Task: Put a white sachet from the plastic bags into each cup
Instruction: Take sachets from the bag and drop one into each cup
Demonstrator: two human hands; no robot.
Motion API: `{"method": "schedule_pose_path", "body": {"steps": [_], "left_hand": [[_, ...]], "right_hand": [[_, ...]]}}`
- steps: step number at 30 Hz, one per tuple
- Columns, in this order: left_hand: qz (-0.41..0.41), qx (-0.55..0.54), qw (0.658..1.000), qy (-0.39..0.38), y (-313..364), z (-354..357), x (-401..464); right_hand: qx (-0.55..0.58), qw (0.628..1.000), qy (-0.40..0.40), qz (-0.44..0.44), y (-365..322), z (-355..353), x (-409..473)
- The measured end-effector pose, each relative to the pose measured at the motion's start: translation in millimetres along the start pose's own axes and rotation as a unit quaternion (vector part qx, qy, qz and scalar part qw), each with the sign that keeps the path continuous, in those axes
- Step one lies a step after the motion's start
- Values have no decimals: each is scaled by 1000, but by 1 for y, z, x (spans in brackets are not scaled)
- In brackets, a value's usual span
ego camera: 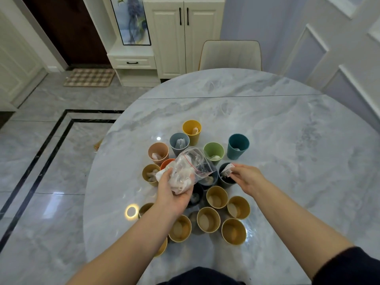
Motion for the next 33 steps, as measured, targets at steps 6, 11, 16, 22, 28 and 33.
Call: {"method": "schedule_pose_path", "body": {"steps": [6, 11, 16, 22, 28, 33], "left_hand": [[2, 3, 1000, 14, 0, -1, 0], [4, 11, 1000, 7, 0, 2, -3], [6, 16, 1000, -18, 5, 6, -9], [-2, 40, 997, -71, 8, 16, -19], [-9, 47, 995, -92, 14, 14, -24], [-15, 67, 993, -99, 16, 9, -27]], "right_hand": [[-15, 1000, -3, 5, 0, -1, -3], [-48, 998, 10, -35, -11, -3, -23], [-128, 950, -65, -277, -56, 14, -96], [-431, 769, -124, -455, -53, 41, -161], [-397, 749, -34, -529, -50, 46, -169], [-437, 712, -5, -549, -42, 49, -167]]}}
Point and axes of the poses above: each hand's wrist, its own x-axis towards the middle knuckle, its own z-axis out of the palm, y = z × x, the point moved 3 cm from there along x, towards the middle knuckle, and after that the axes turned 6 degrees about y, right-handed, at the moved point
